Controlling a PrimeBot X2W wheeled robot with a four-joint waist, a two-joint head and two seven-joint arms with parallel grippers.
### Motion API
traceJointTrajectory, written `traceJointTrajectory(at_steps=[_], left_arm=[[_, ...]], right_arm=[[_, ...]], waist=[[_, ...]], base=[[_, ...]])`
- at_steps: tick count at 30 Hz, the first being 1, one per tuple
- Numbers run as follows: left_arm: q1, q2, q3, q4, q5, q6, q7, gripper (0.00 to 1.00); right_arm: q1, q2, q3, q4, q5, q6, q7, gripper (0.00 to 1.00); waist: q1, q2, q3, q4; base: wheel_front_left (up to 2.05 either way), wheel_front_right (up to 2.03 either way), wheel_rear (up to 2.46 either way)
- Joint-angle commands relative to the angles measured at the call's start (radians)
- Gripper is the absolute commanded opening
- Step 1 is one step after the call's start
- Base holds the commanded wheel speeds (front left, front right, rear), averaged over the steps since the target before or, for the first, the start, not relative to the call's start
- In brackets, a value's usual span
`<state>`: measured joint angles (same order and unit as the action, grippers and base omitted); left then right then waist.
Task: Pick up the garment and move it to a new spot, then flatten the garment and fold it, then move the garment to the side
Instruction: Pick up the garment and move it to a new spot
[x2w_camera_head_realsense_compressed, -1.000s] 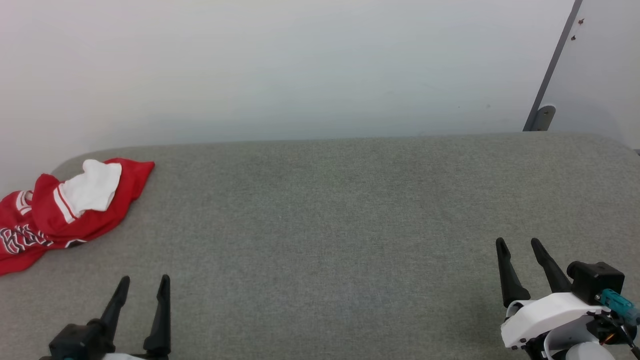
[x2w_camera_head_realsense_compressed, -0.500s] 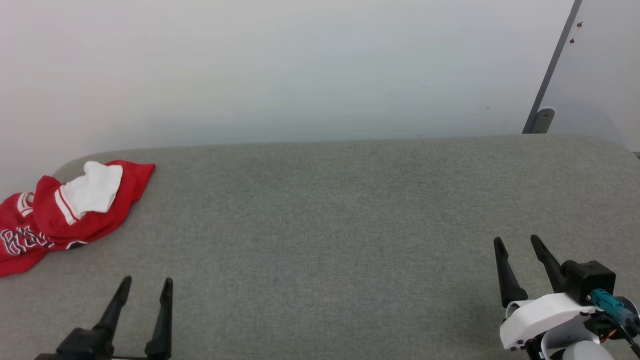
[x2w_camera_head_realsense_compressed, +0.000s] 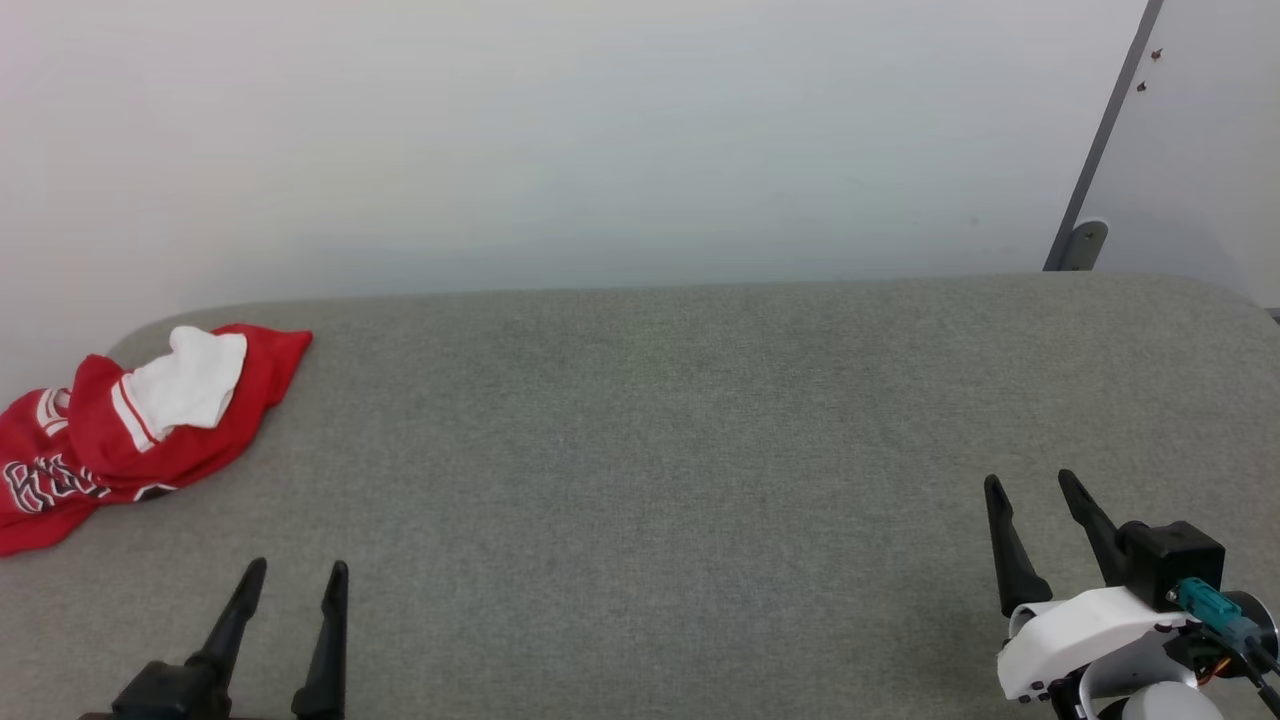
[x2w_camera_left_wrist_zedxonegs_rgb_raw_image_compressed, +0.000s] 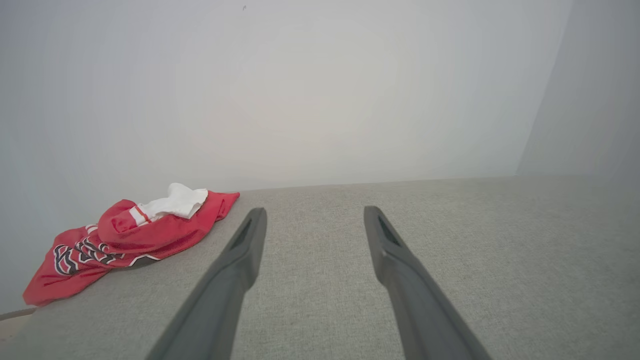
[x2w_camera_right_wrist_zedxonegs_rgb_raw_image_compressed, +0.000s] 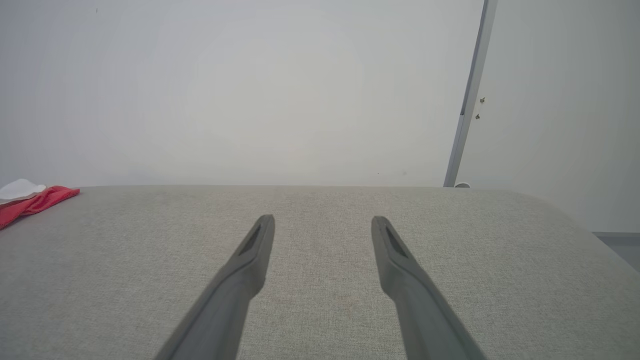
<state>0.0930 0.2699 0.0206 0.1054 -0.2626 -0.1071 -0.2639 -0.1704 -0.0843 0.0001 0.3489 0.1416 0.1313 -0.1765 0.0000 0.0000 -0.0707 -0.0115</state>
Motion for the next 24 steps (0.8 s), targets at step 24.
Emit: traceJointTrajectory(at_steps=[24], left_arm=[[0.038,0.008,0.093,-0.005,-0.076,0.082,0.063,1.0]], right_arm=[[0.006,-0.005,0.119,0.031,0.059,-0.001,-0.009,1.0]], waist=[[0.0,0.0,-0.07,0.244]], base=[[0.0,0.0,0.0]])
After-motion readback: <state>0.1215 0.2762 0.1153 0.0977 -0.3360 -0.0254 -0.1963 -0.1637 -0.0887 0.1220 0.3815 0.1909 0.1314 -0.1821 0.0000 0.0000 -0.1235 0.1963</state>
